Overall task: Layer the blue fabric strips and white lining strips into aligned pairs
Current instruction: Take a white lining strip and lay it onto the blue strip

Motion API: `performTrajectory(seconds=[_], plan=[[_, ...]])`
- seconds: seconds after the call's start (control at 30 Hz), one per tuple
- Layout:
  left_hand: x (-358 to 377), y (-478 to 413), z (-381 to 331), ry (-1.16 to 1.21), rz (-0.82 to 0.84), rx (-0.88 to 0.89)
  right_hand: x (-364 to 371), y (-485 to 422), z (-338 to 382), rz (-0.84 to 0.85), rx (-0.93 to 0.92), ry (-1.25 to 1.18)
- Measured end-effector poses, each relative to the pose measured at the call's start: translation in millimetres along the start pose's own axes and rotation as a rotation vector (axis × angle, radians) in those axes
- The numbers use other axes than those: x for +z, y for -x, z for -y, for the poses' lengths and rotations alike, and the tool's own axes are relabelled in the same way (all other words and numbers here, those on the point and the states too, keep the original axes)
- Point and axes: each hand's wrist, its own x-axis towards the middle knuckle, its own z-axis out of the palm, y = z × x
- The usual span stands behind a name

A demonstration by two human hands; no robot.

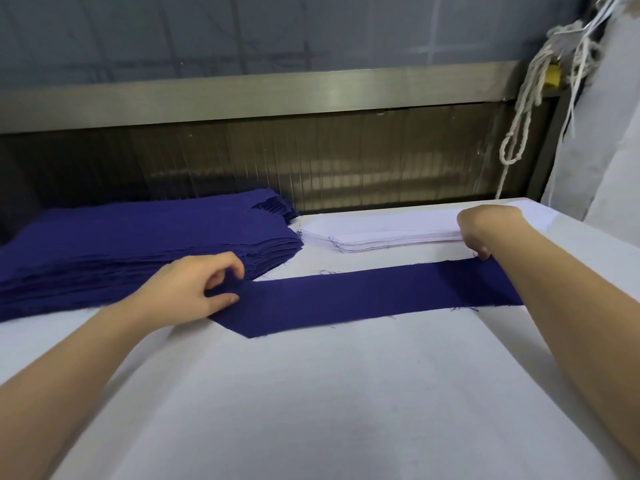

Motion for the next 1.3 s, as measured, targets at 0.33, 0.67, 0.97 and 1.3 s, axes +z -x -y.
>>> performTrajectory(seconds=[0.33, 0.67, 0.97, 1.3], plan=[[25.7, -28.3, -30.4, -0.204, 0.092, 0.180, 1.6, 9.9, 83.6, -0.381, -0.519, -0.385], [32.7, -53.9, -44.1, -0.239, 0.128, 0.182, 1.2, 10.4, 116.3, -0.570, -0.602, -0.372], [32.2, -61.2, -45.9, -0.235, 0.192, 0.239, 5.6, 6.3, 120.8, -0.626, -0.621, -0.374], [35.5, -74.3, -50.4, -0.227, 0.176, 0.235, 11.1, 0.7, 124.6, -0.582, -0.518, -0.878]])
